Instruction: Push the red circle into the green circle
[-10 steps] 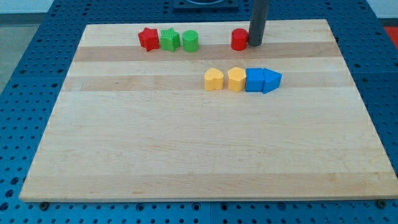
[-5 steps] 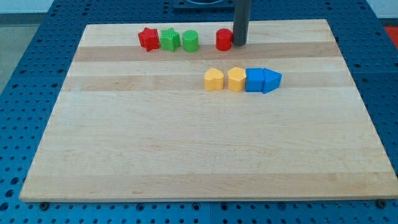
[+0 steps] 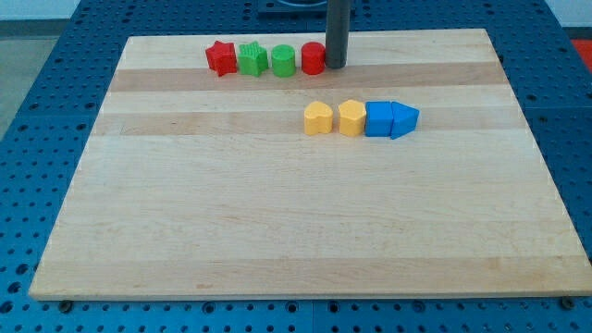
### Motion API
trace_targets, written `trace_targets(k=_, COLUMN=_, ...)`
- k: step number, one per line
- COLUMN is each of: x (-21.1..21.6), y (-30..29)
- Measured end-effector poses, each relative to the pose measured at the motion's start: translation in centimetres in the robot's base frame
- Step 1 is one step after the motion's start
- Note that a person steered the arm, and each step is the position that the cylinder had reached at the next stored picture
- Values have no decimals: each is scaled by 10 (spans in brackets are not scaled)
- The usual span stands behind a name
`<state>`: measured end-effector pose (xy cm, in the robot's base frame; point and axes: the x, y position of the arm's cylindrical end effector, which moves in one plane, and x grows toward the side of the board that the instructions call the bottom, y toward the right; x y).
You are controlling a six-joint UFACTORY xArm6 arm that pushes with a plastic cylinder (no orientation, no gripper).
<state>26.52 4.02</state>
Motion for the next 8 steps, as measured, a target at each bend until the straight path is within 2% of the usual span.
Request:
trace_targets(k=3, x=2, y=-18)
trace_targets(k=5, x=34, y=-21)
trace_targets(k=8, x=41, y=-68)
